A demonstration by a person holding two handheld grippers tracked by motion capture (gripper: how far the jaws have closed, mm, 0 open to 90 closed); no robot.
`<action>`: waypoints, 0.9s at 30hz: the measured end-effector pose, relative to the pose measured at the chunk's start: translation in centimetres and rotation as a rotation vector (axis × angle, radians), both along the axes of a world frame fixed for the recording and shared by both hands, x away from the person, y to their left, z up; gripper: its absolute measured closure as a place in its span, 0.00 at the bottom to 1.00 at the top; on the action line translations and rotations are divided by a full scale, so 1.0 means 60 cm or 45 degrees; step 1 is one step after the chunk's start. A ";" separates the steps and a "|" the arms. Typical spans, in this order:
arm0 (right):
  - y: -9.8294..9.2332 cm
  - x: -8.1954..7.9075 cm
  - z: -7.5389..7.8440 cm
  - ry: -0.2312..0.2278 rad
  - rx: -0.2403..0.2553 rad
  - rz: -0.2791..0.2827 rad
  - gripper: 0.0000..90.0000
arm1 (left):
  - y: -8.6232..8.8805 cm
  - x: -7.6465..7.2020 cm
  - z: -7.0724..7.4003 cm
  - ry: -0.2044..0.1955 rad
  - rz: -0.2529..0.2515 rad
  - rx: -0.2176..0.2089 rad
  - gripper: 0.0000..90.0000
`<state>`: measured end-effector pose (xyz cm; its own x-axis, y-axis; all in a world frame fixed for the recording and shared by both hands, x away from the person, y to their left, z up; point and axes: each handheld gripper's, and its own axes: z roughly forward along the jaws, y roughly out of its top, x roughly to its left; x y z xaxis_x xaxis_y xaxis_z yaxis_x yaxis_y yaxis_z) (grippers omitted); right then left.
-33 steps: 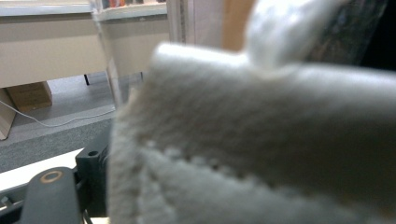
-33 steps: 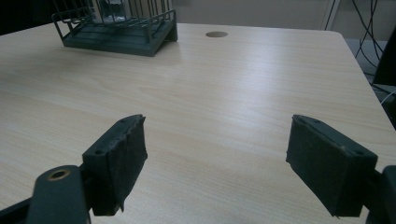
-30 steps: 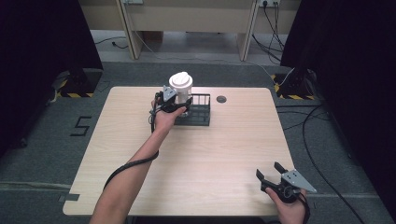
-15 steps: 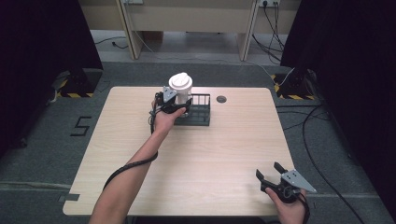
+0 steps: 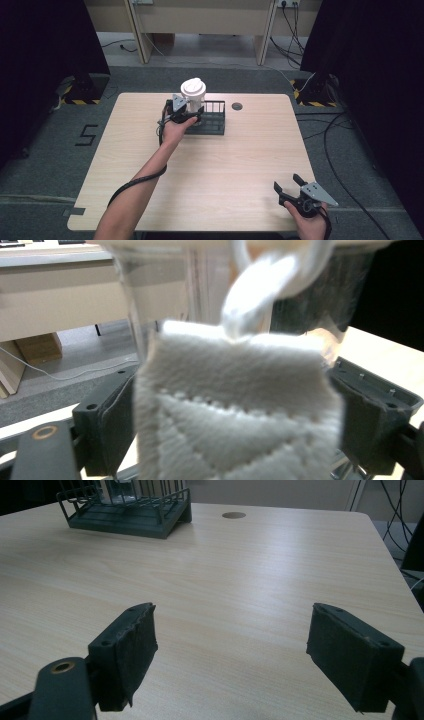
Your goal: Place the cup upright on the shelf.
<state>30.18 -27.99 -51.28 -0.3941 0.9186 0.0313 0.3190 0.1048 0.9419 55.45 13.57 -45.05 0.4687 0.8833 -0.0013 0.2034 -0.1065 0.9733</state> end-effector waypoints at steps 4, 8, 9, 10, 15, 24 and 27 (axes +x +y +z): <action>0.000 0.000 0.000 -0.002 0.003 -0.002 0.23 | 0.006 -0.009 0.006 -0.013 -0.003 0.003 0.16; 0.000 0.000 0.000 0.003 0.006 -0.002 0.23 | 0.014 -0.018 0.011 -0.023 -0.007 0.003 0.16; 0.000 0.000 0.000 0.003 0.005 -0.002 0.23 | 0.016 -0.019 0.012 -0.024 -0.007 0.000 0.16; 0.000 0.000 0.000 0.000 0.003 -0.002 0.23 | 0.017 -0.021 0.013 -0.025 -0.006 -0.006 0.16; 0.000 0.000 0.000 0.001 0.004 -0.003 0.23 | 0.021 -0.031 0.020 -0.035 -0.026 -0.006 0.16; 0.000 0.000 0.000 0.000 0.004 -0.004 0.23 | 0.032 -0.053 0.027 -0.047 -0.066 -0.009 0.17; 0.000 0.000 0.000 -0.001 0.002 -0.003 0.23 | 0.037 -0.061 0.030 -0.052 -0.071 -0.008 0.17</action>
